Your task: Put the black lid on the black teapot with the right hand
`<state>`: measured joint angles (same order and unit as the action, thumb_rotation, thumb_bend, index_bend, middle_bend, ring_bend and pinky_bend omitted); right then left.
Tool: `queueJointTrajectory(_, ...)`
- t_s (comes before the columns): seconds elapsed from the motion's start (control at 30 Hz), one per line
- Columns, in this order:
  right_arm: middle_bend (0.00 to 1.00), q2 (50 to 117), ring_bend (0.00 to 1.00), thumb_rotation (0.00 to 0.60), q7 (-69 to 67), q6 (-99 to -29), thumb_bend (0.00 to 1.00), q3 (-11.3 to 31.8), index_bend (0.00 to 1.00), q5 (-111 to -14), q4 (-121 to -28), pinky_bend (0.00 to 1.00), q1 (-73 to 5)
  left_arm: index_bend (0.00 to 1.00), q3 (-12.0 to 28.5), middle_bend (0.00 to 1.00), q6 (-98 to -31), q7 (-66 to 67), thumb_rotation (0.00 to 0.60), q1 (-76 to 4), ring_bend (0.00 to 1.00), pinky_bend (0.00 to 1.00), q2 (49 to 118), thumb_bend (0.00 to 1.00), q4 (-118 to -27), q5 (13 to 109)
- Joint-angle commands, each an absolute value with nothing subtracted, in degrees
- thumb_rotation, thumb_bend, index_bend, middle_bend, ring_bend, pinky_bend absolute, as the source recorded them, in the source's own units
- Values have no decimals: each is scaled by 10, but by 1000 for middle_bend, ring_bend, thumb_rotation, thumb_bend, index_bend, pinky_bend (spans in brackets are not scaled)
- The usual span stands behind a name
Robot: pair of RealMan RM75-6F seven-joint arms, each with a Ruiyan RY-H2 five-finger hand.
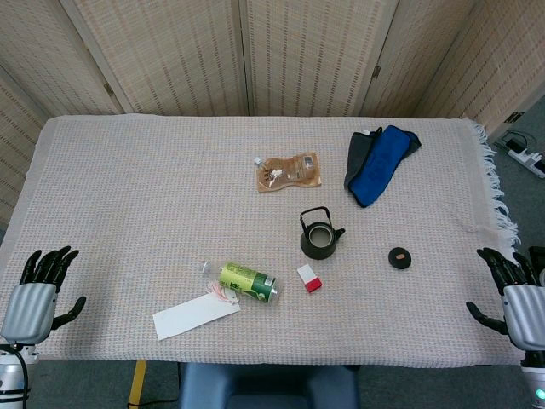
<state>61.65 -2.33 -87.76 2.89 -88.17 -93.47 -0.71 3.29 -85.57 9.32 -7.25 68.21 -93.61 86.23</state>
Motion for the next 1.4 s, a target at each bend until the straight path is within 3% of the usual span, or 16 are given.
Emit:
queueJointTrajectory(0.03,162,617,210,600,-23,-877,244,29,116,-882,-935,93,-8,95,33,62,-854,93,600,-74,65,7,683,278,-935,862)
queueJointTrajectory(0.43,162,617,252,600,-11,-884,245,36,116,-872,-941,128,-6,94,33,62,-857,87,600,-73,64,7,685,277,-932,865)
queueJointTrajectory(0.63,164,619,343,600,19,-872,244,51,116,-863,-953,387,-24,94,33,63,-856,92,600,-74,64,7,683,277,-935,865)
queueJointTrajectory(0.77,208,621,611,600,38,-834,245,68,116,-836,-961,604,-49,94,35,62,-854,98,600,-76,64,7,684,277,-939,862)
queueJointTrajectory(0.9,214,626,758,600,65,-767,245,76,116,-805,-962,748,-87,94,33,62,-851,106,600,-77,64,7,683,277,-944,863)
queueJointTrajectory(1.13,213,654,801,600,114,-651,244,90,116,-725,-946,771,-154,94,32,62,-852,105,600,-75,64,6,679,277,-951,861)
queueJointTrajectory(1.4,213,698,807,600,138,-581,245,90,116,-680,-892,776,-201,94,31,62,-853,103,600,-73,63,6,677,278,-951,859)
